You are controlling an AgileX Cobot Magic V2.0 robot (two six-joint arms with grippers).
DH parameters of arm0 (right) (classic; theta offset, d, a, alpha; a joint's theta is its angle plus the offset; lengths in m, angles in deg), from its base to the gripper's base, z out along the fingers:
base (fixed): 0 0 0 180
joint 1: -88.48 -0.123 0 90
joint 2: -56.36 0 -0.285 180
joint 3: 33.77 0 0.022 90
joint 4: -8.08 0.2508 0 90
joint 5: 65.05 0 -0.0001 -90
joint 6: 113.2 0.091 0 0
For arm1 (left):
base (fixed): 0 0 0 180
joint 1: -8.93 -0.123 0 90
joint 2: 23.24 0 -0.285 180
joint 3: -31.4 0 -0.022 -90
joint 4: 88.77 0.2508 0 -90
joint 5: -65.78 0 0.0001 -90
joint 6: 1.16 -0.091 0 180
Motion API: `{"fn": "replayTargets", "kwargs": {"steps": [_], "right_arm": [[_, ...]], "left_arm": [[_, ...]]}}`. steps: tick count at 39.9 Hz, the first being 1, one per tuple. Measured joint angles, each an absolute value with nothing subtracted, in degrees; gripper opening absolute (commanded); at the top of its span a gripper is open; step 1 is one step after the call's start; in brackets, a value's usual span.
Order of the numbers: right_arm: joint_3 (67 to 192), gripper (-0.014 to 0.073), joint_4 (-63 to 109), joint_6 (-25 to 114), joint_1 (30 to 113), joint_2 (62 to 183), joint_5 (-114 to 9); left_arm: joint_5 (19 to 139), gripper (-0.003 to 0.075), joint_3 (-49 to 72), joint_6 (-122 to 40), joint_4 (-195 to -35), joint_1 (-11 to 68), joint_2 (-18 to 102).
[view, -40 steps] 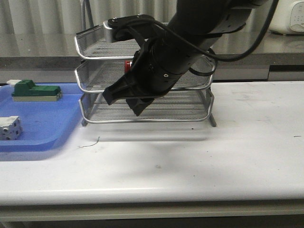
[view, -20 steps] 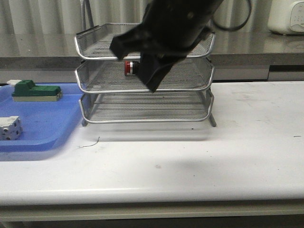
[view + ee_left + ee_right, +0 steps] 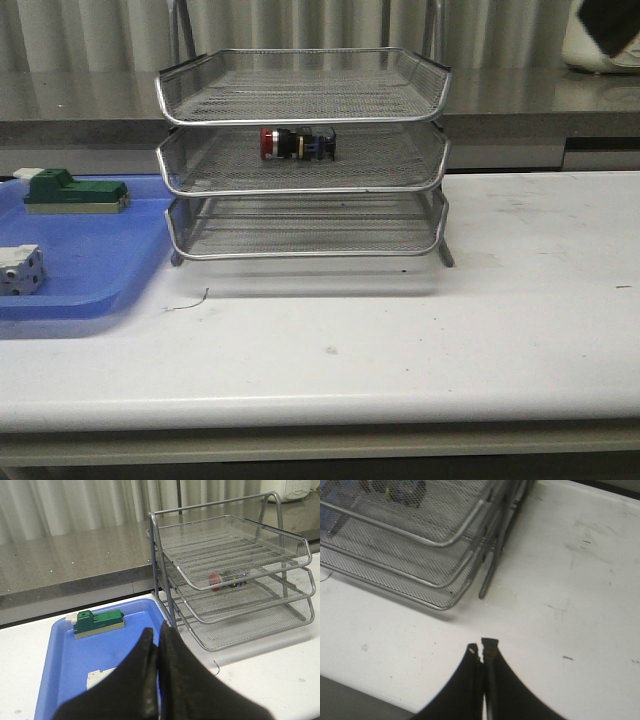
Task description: Place button on rack with both arms
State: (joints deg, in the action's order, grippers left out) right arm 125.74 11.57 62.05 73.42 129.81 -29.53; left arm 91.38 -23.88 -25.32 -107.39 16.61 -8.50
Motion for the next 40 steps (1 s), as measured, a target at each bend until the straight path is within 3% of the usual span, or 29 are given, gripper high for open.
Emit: {"fn": "replayTargets", "kwargs": {"steps": [21,28,40], "right_arm": [[92.33,-0.0060,13.33,62.05,74.45,88.54,-40.13],[89.87,-0.0060,13.43,62.05,74.45,82.46,-40.28],[89.87,-0.0060,13.43,62.05,74.45,82.09,-41.60]], "left_arm": [[91.38,-0.0019,-23.92,-25.32,-107.39,16.61,-8.50],[91.38,-0.0019,-23.92,-25.32,-107.39,16.61,-8.50],[91.38,-0.0019,-23.92,-25.32,-107.39,16.61,-8.50]]}}
